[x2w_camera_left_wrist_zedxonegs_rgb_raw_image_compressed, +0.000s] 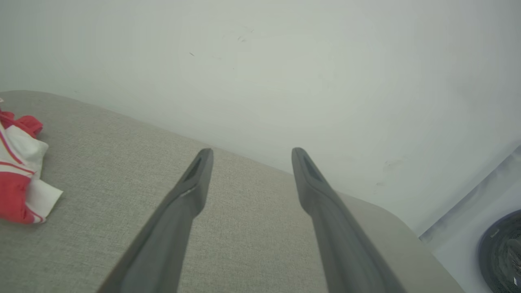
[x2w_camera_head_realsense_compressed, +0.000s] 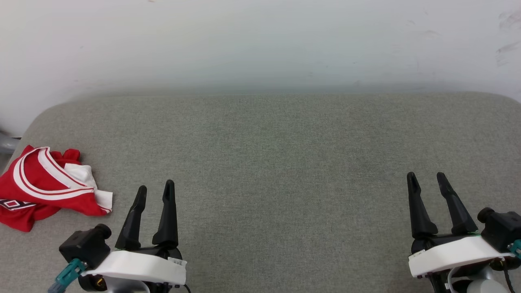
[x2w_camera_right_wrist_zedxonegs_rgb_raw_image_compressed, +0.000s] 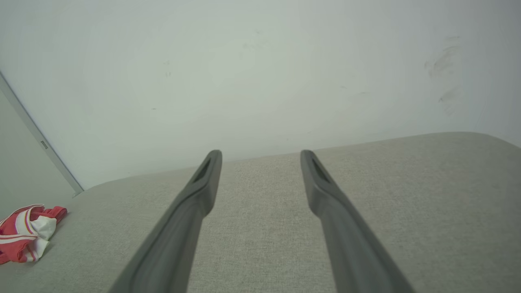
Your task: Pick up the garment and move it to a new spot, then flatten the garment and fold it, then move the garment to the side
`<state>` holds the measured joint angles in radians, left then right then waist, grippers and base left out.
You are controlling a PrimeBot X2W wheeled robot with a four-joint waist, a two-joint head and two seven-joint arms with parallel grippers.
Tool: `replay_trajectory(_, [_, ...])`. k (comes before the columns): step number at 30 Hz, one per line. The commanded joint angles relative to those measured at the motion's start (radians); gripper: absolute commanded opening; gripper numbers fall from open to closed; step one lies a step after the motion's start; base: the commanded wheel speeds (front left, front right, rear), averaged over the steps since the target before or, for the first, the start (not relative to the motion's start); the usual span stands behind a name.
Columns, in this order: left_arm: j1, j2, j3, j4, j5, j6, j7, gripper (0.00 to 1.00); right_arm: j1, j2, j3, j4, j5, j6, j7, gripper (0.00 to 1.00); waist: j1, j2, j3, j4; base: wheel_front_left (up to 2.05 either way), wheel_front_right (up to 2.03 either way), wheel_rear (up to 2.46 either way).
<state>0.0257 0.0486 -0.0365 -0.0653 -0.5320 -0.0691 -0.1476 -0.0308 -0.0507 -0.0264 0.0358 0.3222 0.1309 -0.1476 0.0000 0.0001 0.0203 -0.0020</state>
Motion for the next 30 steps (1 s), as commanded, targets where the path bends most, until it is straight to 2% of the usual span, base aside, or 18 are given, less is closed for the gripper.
replay_trajectory(1, [0.001,0.002,-0.009,-0.017,0.032,0.006,-0.009,1.00,0.006,0.000,0.001,-0.016,-0.030,0.000,-0.009,1.00,0.0000,-0.0001,0.001,0.000,0.00,0.00,0.00])
replay_trajectory(13, [0.012,0.003,-0.062,-0.012,0.197,0.066,-0.039,1.00,0.011,0.000,0.008,-0.026,-0.190,0.000,-0.039,1.00,0.0000,-0.0001,0.004,-0.004,0.00,0.00,0.00])
replay_trajectory(30, [0.016,0.016,-0.119,0.027,0.355,0.097,-0.073,1.00,0.017,0.001,0.007,-0.046,-0.341,0.000,-0.074,1.00,0.0000,-0.0001,0.009,-0.009,0.00,0.00,0.00])
